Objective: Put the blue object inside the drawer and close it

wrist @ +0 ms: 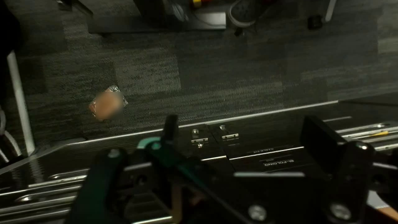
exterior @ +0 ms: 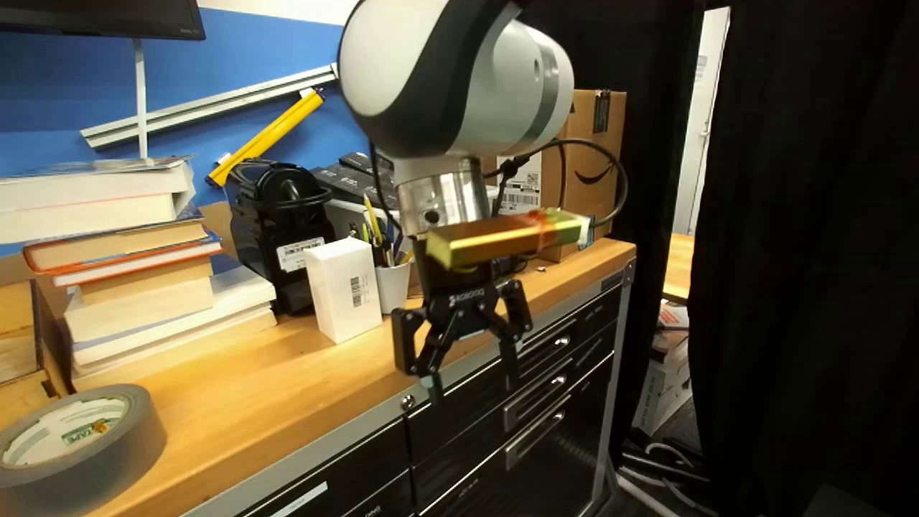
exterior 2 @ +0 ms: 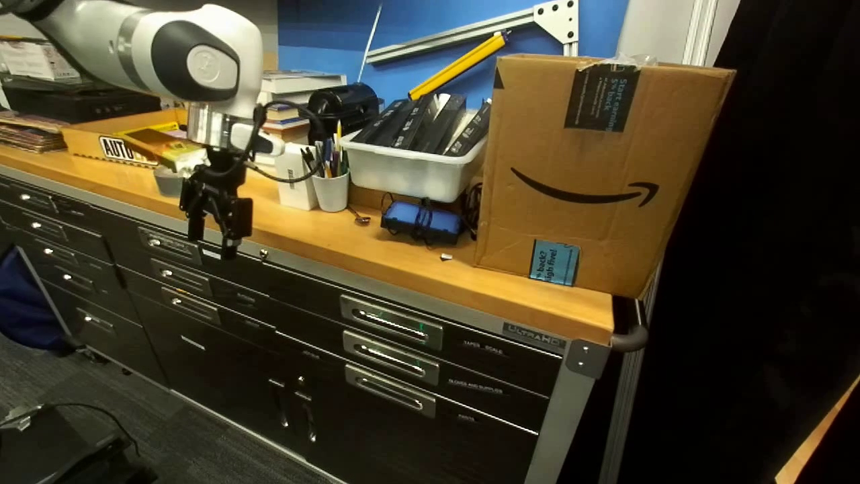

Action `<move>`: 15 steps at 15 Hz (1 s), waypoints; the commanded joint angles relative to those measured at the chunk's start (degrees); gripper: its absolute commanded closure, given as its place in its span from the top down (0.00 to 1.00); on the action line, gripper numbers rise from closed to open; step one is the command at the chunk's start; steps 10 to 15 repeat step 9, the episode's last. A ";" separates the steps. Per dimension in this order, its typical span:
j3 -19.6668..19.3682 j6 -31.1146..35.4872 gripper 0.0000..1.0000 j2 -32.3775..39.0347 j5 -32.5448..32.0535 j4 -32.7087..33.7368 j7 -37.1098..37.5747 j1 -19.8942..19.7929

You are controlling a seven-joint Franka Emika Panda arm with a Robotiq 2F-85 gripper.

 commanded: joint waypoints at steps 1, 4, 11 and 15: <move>-11.80 -15.48 1.00 -7.01 0.42 3.59 -15.15 5.01; -18.51 -24.44 1.00 -14.00 -3.58 4.30 -23.58 6.47; -22.95 -26.47 1.00 -17.06 -3.81 4.53 -24.48 7.99; -22.95 -26.47 1.00 -17.06 -3.81 4.53 -24.48 7.99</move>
